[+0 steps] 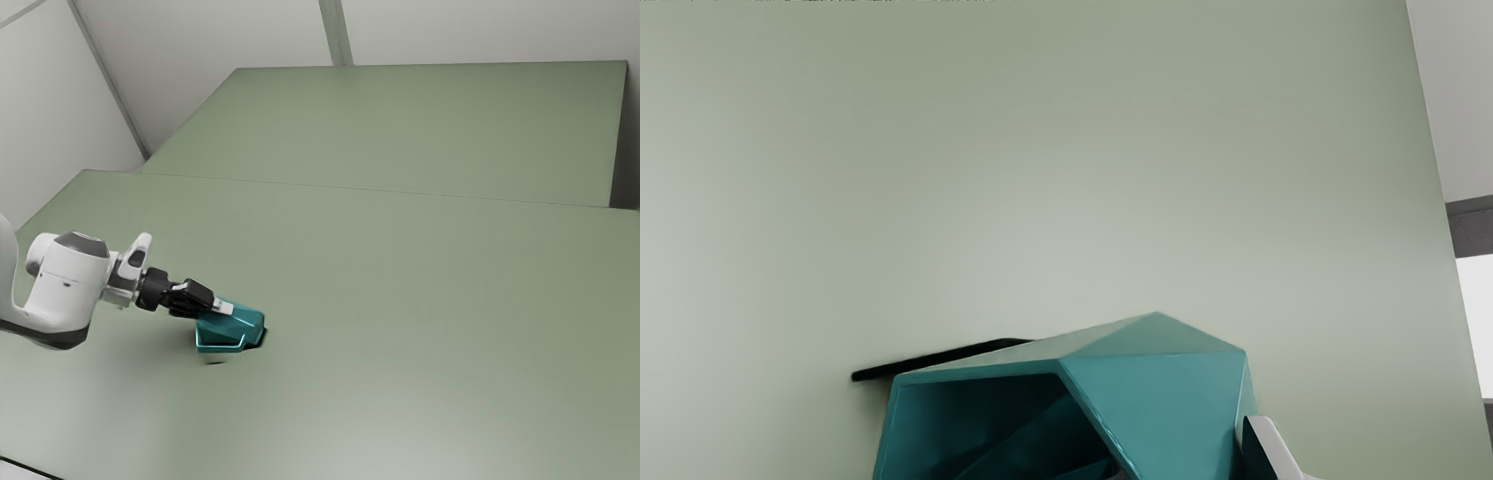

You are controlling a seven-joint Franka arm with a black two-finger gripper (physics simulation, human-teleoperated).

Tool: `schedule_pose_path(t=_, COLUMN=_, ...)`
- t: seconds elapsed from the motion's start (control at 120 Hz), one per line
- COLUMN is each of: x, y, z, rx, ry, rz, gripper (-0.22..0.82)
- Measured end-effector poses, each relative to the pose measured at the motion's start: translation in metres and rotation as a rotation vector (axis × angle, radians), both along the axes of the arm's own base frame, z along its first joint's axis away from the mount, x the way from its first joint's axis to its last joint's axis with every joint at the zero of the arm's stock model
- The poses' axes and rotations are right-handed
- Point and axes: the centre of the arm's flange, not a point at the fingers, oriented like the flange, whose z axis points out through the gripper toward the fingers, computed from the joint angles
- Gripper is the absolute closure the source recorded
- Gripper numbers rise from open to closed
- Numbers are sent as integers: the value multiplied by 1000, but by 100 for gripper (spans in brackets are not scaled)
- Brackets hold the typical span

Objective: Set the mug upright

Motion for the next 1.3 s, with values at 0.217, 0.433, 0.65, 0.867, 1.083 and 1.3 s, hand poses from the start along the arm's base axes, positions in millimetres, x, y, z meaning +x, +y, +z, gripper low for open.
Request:
schedule_pose_path(t=0.217, x=5, y=-14, z=23, rx=12, ry=-50, rz=-33, gripper=74)
schedule_pose_path(t=0.433, x=7, y=-23, z=50, rx=27, ry=-104, rz=-60, gripper=76)
schedule_pose_path(t=0.65, x=5, y=-25, z=74, rx=167, ry=-91, rz=-182, gripper=77)
schedule_pose_path(t=0.867, x=9, y=-19, z=93, rx=373, ry=-24, rz=-318, gripper=78)
schedule_pose_path(t=1.083, x=21, y=-34, z=116, rx=573, ry=35, rz=-425, gripper=78)
schedule_pose_path(t=1.3, x=30, y=-57, z=124, rx=715, ry=93, rz=-462, gripper=78)
